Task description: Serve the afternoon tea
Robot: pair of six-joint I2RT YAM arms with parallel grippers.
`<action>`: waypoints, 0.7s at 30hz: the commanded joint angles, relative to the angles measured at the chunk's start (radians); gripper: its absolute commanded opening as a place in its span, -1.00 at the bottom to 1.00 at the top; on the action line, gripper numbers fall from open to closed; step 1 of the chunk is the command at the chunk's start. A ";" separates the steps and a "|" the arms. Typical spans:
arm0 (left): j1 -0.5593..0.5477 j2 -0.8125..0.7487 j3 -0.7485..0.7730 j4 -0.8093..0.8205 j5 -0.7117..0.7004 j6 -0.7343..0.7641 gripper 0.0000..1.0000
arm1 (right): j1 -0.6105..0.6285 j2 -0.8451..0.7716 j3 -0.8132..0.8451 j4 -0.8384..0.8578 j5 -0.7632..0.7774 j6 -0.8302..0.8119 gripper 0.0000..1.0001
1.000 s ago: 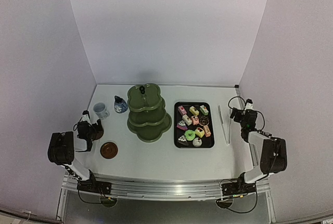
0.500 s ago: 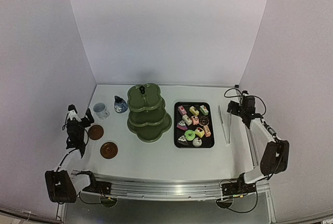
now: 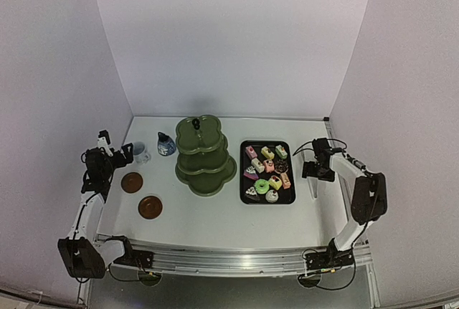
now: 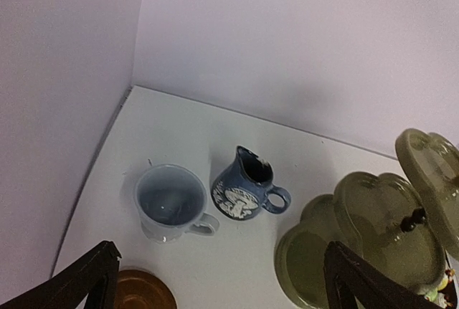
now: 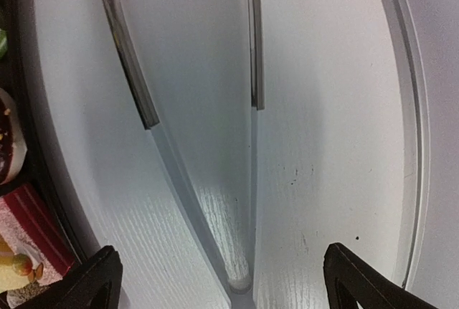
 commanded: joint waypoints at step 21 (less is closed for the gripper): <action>-0.001 0.058 0.068 -0.010 0.183 -0.045 0.99 | -0.067 0.304 0.153 -0.055 -0.101 -0.003 0.14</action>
